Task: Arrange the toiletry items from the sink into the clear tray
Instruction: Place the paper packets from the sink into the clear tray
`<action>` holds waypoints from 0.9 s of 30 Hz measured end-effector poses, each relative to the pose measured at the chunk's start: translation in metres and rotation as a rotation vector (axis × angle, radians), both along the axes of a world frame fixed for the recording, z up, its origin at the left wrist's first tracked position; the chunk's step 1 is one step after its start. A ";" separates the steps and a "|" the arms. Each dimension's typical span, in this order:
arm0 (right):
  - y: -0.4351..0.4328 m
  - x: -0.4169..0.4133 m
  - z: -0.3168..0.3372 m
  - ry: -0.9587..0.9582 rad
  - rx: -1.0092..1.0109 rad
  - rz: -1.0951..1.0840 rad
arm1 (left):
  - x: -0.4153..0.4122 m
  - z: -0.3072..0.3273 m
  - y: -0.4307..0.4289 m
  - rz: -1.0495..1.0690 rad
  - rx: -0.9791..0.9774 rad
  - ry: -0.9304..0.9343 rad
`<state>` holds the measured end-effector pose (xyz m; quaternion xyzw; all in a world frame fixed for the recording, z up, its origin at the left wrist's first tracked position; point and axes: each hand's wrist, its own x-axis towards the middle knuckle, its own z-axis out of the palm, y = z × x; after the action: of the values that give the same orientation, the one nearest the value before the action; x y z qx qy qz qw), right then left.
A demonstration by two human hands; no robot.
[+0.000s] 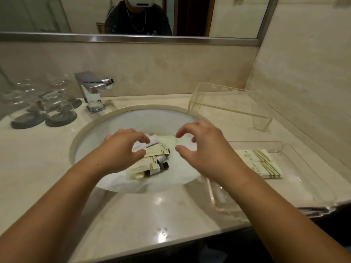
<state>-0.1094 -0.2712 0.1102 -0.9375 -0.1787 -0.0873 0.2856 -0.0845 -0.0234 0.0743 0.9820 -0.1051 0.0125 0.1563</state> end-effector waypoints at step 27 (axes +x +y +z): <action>0.102 0.123 -0.096 0.421 -0.734 0.123 | 0.053 -0.063 0.013 -0.075 0.254 0.378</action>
<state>0.0134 -0.1694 0.0143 -0.9619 -0.1912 0.1928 -0.0320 -0.0314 -0.0108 0.0114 0.9741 -0.1112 -0.1906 0.0485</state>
